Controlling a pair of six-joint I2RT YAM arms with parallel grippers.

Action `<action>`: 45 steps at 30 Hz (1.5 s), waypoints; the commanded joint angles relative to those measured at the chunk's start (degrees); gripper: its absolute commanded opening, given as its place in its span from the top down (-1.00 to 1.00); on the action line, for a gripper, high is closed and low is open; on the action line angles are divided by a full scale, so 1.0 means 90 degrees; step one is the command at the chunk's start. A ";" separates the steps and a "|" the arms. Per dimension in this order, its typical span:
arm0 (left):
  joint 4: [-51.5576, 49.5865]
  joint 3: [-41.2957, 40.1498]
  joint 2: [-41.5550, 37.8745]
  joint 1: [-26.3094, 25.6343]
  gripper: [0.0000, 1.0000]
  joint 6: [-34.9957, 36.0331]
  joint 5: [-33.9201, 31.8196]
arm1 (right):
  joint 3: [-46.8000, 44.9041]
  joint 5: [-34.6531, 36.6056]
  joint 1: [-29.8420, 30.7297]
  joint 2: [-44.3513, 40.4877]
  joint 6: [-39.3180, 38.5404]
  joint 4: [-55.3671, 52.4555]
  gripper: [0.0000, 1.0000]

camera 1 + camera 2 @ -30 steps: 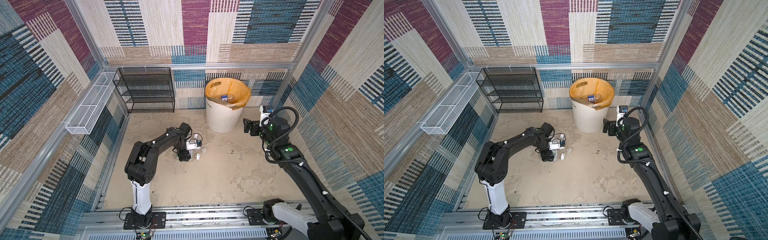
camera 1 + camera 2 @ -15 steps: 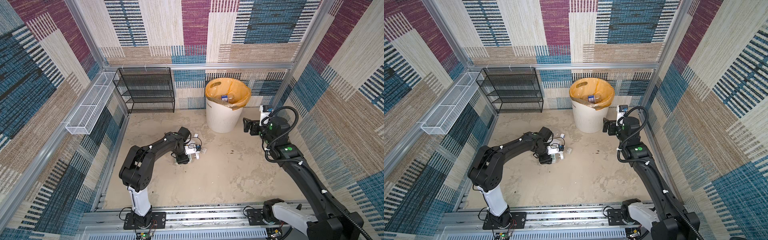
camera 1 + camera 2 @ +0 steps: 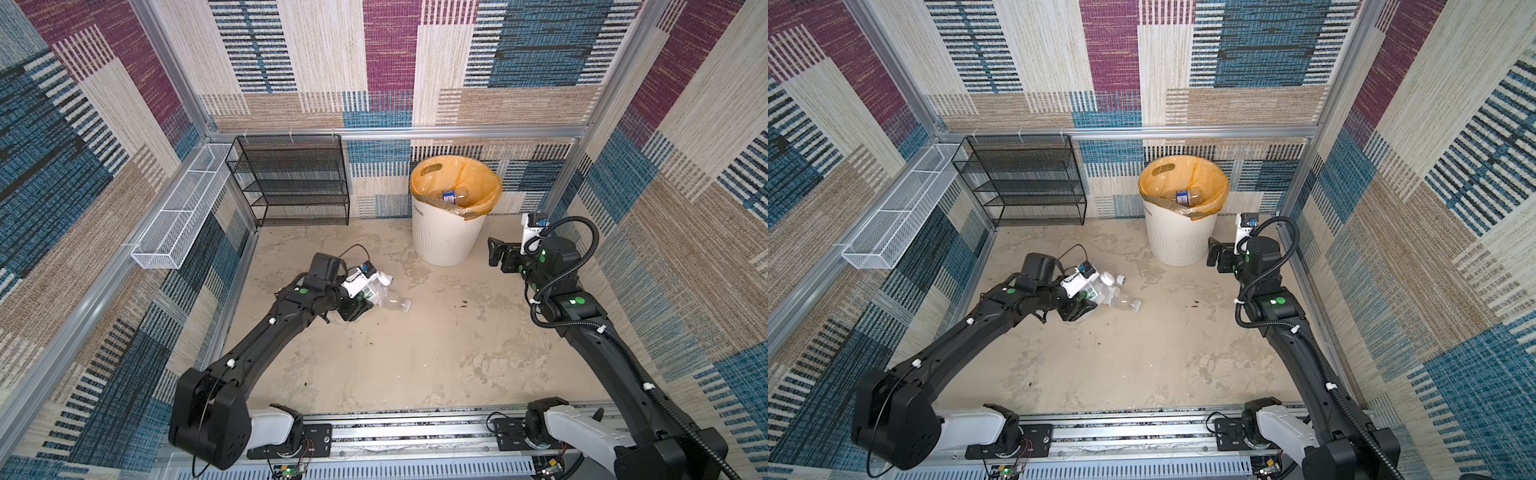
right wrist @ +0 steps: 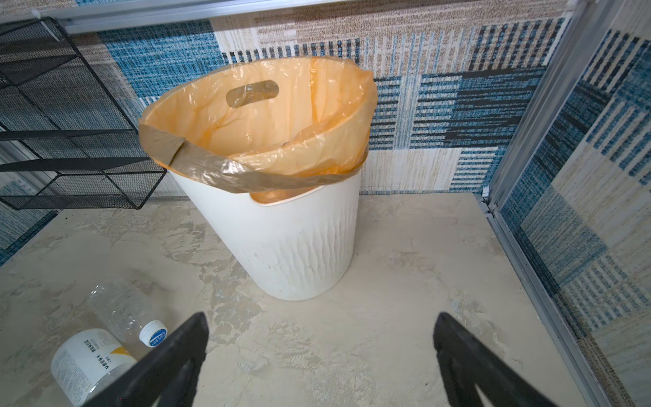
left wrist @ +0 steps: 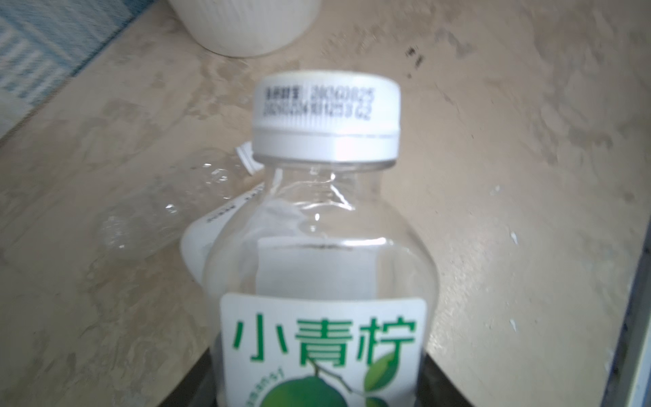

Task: Throw the plastic bottles in the bin
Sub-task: Pick up the plastic bottle from the center of the table, then throw the plastic bottle into the trash bin.

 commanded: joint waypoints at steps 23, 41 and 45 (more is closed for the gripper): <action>0.0907 1.2430 0.6784 0.0151 -0.97 -0.7869 0.2347 | -0.0083 -0.0501 -0.0020 0.0511 0.0631 0.0139 -0.99; 0.0332 0.5390 0.2148 0.1589 -0.97 -0.4888 0.1053 | 0.0008 -0.1437 0.0052 0.0495 0.0051 -0.0161 -0.95; -0.0930 0.4414 0.1327 0.1599 -0.97 -0.3392 -0.0103 | 0.0081 -0.1214 0.0572 0.0532 -0.0391 -0.0408 -0.94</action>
